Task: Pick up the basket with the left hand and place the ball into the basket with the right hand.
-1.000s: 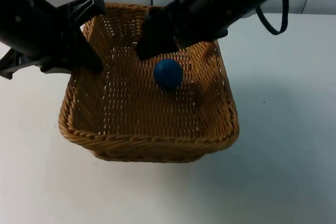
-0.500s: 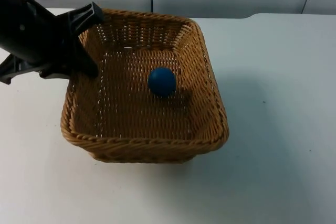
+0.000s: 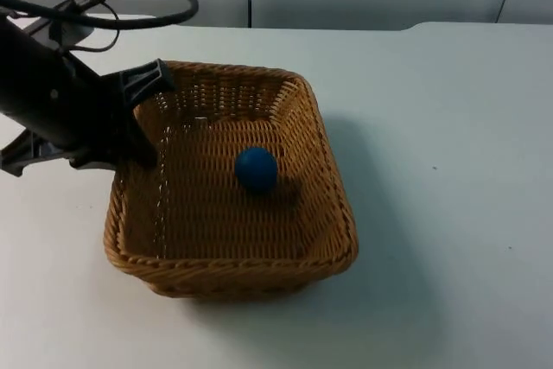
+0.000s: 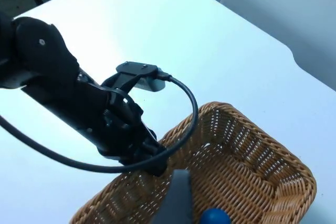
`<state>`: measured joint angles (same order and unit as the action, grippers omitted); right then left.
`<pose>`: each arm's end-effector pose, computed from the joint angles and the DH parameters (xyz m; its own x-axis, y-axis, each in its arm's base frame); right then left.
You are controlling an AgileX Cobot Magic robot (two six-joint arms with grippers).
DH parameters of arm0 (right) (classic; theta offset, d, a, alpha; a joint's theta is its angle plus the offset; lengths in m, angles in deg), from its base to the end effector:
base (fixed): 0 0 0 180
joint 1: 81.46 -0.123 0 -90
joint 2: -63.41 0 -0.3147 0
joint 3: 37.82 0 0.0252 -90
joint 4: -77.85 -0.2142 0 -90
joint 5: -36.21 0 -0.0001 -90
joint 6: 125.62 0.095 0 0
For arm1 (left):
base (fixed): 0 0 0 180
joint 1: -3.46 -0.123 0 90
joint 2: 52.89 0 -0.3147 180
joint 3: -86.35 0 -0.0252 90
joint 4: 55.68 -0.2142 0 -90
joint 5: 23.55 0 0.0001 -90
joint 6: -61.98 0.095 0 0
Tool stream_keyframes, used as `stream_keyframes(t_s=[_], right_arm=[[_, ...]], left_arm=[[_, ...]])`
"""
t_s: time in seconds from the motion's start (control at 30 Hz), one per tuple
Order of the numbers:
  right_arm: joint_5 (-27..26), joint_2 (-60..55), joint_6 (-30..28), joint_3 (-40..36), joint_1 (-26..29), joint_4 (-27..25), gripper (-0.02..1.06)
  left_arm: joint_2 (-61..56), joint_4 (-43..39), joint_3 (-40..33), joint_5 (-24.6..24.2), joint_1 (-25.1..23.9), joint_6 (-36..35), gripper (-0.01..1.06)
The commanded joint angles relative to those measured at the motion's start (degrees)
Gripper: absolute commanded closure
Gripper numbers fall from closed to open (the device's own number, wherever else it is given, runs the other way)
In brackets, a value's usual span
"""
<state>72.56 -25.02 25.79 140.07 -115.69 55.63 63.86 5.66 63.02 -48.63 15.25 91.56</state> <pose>0.2210 0.1761 0.4078 -0.3380 -0.4423 -0.8307 -0.7739 0.6329 -0.0221 0.3244 -0.1039 0.1775 -0.9332 -0.2694 -0.2377 -0.1151 0.8509 -0.5126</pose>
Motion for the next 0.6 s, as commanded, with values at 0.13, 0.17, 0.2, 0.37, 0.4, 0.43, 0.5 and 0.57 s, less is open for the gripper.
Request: stream_keyframes(t_s=[0.13, 0.17, 0.2, 0.37, 0.4, 0.43, 0.5, 0.57], right_arm=[[0.2, 0.5, 0.1, 0.4, -0.2, 0.6, 0.28], [0.2, 0.5, 0.1, 0.4, -0.2, 0.6, 0.28], [0.2, 0.5, 0.1, 0.4, -0.2, 0.7, 0.28], [0.2, 0.5, 0.1, 0.4, -0.2, 0.9, 0.28], [0.2, 0.5, 0.1, 0.4, -0.2, 0.9, 0.28], [0.2, 0.5, 0.1, 0.4, -0.2, 0.9, 0.28], [0.2, 0.5, 0.1, 0.4, -0.2, 0.9, 0.28], [0.2, 0.5, 0.1, 0.4, -0.2, 0.9, 0.28]], left_arm=[[2.4, 1.2, 0.0, 1.0, -0.2, 0.4, 1.05], [2.6, 0.9, 0.0, 1.3, -0.2, 0.5, 1.05], [2.8, 0.9, 0.0, 1.5, -0.2, 0.8, 1.05], [3.3, 0.9, 0.0, 2.4, -0.2, 1.6, 1.05], [3.3, 0.9, 0.0, 2.4, -0.2, 1.6, 1.05], [3.4, 0.9, 0.0, 2.5, -0.2, 1.6, 1.05], [3.6, 0.8, 0.0, 2.7, -0.2, 3.0, 1.05], [3.6, 0.8, 0.0, 2.8, -0.2, 3.5, 1.05]])
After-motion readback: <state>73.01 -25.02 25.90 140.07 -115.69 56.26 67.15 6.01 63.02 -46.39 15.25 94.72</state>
